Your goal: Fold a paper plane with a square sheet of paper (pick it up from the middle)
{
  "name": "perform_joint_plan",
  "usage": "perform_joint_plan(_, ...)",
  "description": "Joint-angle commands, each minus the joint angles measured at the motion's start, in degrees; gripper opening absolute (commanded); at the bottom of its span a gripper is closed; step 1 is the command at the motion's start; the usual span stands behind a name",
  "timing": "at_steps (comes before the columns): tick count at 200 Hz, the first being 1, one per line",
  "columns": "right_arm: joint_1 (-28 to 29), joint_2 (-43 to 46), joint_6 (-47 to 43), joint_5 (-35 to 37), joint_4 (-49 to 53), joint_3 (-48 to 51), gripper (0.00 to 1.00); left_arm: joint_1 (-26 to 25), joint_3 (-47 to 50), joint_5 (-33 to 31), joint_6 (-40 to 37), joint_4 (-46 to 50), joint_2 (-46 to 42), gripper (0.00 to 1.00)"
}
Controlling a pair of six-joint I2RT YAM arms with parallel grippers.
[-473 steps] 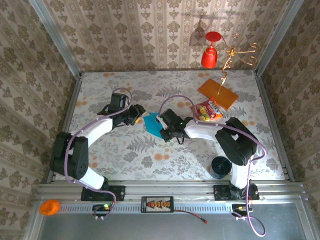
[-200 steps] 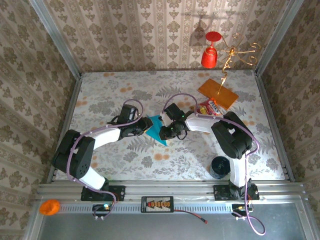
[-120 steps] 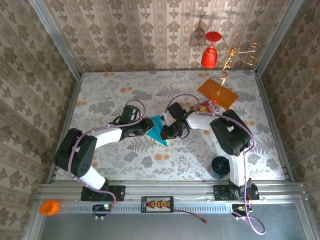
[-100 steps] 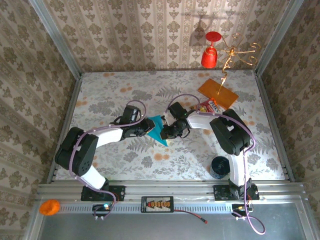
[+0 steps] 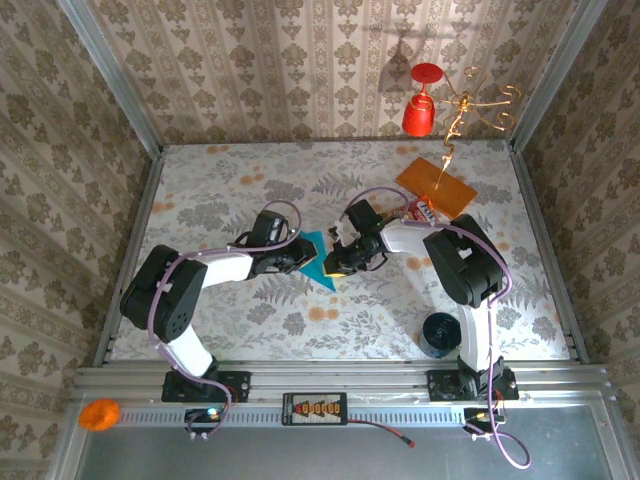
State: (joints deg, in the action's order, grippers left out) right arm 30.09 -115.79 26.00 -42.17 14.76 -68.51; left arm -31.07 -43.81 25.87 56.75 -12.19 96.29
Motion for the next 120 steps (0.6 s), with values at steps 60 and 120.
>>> perform_joint_plan(60, -1.21, -3.03, 2.43, -5.08, 0.46, 0.96, 0.11, -0.31, -1.45, 2.23, -1.88, -3.1, 1.41, 0.17)
perform_joint_plan(120, -1.95, -3.57, 4.02, -6.12, -0.53, 1.62, 0.11, -1.01, -2.63, 4.41, -1.9, -5.01, 4.13, 0.16)
